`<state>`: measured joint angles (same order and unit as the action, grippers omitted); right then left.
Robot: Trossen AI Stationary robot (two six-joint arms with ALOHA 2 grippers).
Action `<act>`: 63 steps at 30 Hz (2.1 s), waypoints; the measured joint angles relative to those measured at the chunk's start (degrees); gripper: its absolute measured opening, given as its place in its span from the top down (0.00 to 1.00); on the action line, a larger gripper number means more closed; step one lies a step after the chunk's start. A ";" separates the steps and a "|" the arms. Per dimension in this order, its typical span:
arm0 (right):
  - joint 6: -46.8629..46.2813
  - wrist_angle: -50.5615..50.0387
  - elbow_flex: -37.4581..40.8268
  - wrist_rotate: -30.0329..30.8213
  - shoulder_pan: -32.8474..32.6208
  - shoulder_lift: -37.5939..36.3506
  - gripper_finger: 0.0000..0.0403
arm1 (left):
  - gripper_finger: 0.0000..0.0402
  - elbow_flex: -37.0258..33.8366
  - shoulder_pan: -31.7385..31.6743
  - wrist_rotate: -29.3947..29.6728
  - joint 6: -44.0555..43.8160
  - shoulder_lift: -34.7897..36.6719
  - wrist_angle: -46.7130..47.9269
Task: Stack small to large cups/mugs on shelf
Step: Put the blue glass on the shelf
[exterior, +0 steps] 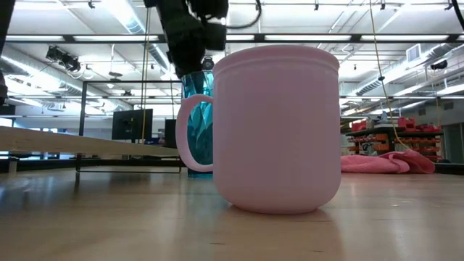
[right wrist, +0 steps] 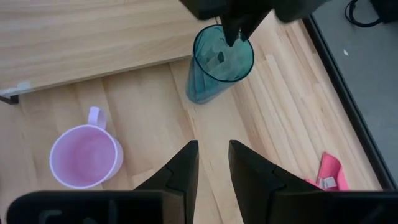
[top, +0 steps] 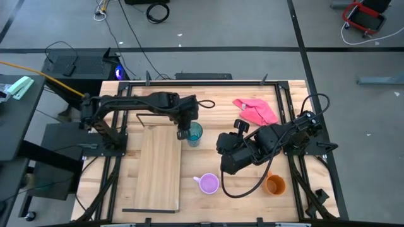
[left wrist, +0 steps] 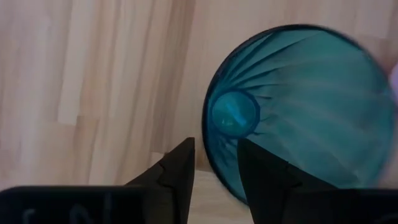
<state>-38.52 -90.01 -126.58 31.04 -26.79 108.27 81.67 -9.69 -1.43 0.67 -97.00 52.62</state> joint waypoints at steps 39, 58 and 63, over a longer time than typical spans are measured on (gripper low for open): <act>3.60 -0.01 0.02 2.38 0.00 -0.55 0.76 | 0.96 6.22 0.75 0.32 -1.52 -0.95 8.30; -0.34 0.16 5.72 3.64 -0.42 -4.04 0.76 | 0.97 29.76 8.49 0.90 -8.20 -0.97 29.50; -10.41 -0.10 18.22 3.71 -0.77 -11.55 0.76 | 0.97 32.33 9.60 4.67 -11.95 -0.94 38.02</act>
<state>-48.93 -90.11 -108.37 34.74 -27.55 96.72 113.99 -0.09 3.23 -11.28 -97.95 90.64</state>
